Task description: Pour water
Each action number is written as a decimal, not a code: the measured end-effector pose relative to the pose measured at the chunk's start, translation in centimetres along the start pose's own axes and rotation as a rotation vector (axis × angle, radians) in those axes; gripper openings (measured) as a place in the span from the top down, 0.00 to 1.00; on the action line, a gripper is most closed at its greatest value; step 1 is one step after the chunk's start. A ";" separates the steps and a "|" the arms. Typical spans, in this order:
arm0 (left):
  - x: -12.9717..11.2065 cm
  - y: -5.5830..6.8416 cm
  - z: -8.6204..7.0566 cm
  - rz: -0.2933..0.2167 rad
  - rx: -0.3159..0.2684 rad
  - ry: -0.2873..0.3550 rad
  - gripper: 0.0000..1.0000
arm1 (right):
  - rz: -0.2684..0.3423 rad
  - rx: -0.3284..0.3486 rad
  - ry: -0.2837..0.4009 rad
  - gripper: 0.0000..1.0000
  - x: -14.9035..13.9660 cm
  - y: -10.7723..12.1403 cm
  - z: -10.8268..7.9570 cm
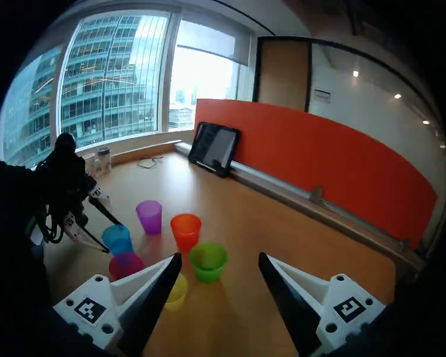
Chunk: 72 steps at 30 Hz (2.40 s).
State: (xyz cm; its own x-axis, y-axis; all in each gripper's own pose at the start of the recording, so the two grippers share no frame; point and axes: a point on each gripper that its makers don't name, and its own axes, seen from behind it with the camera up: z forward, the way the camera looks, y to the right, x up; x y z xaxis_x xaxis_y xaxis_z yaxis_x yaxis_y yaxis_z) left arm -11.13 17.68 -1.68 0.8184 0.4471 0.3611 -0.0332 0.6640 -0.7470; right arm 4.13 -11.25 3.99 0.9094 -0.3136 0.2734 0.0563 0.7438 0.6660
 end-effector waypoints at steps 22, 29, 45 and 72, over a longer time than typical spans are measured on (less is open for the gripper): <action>-0.1 0.1 1.9 -0.013 -0.016 -0.007 0.14 | 0.004 0.007 -0.007 0.00 0.0 0.0 1.1; -0.1 -0.4 1.6 -0.023 -0.003 -0.002 0.14 | 0.004 0.012 -0.012 0.00 -0.1 -0.1 1.2; 2.2 -2.0 -1.3 -0.027 0.051 0.062 0.14 | 0.004 0.053 -0.035 0.00 -1.1 -1.3 3.3; 6.1 -5.1 -5.7 -0.056 0.136 0.200 0.15 | 0.046 0.112 -0.116 0.00 -4.2 -2.6 8.5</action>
State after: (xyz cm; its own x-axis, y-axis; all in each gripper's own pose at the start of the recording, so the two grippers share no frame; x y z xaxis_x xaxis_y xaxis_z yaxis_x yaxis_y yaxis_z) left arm -2.71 13.59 1.09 0.9181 0.2885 0.2716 -0.0505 0.7650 -0.6420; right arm -3.33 -16.90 7.01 0.8558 -0.3515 0.3795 -0.0365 0.6907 0.7222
